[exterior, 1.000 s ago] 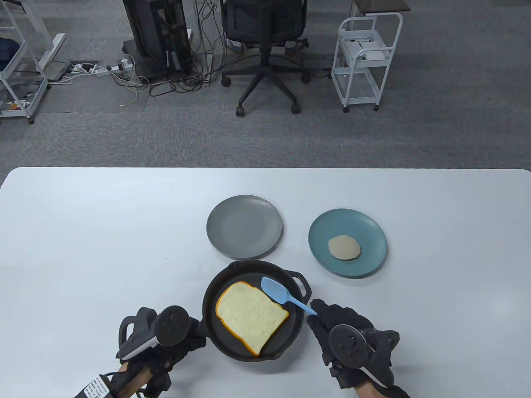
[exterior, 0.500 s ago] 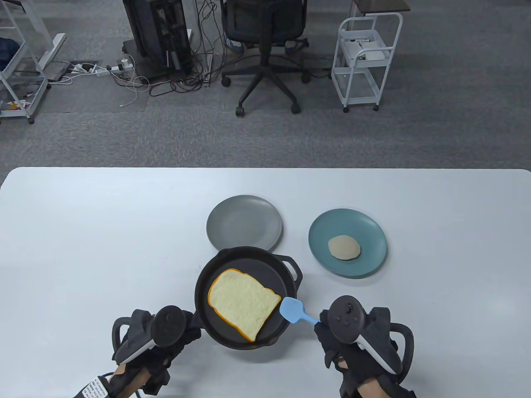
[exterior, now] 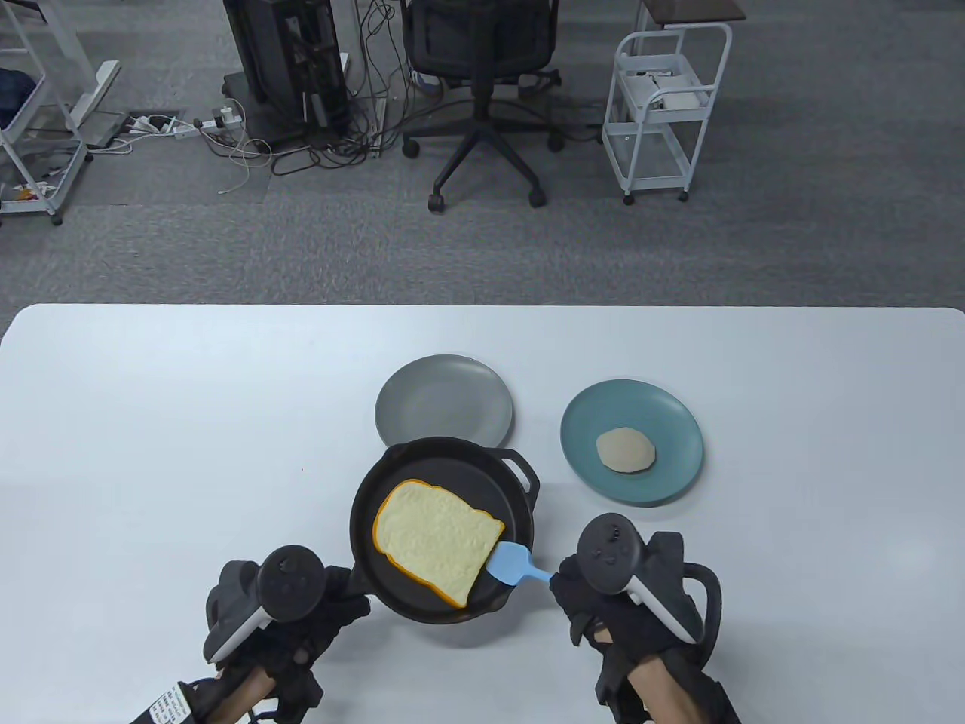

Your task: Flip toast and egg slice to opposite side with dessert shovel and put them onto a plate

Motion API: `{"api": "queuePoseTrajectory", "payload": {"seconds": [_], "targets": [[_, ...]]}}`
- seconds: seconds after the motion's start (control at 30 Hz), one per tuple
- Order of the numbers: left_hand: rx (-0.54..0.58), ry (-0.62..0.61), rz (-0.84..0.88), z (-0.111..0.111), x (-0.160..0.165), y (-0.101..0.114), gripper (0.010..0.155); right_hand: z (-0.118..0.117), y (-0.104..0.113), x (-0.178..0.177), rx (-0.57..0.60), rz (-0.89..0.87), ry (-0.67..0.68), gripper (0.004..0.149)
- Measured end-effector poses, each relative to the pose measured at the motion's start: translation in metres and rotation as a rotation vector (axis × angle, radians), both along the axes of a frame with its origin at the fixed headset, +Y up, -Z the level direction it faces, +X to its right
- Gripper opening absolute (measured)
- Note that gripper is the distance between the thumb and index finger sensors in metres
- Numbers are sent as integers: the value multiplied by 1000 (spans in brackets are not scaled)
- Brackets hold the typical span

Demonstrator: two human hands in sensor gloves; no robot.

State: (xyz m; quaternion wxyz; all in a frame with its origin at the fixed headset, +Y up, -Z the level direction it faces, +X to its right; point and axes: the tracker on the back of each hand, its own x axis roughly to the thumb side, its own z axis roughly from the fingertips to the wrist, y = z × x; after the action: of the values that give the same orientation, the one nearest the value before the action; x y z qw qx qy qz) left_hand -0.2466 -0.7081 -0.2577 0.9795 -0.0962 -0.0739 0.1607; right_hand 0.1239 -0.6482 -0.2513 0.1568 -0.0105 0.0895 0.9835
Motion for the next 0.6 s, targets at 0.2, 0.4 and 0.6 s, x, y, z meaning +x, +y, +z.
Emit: {"api": "queuePoseTrajectory", "payload": {"seconds": [0.2, 0.4, 0.6], "targets": [[-34, 4, 10, 0, 2, -6, 49, -6, -36, 21, -34, -290, -30, 45], [-15, -14, -2, -1, 4, -8, 50, -9, -46, 27, -77, -493, -77, 45], [22, -71, -83, 5, 15, -8, 50, -6, -42, 15, -79, -448, -56, 45]]}}
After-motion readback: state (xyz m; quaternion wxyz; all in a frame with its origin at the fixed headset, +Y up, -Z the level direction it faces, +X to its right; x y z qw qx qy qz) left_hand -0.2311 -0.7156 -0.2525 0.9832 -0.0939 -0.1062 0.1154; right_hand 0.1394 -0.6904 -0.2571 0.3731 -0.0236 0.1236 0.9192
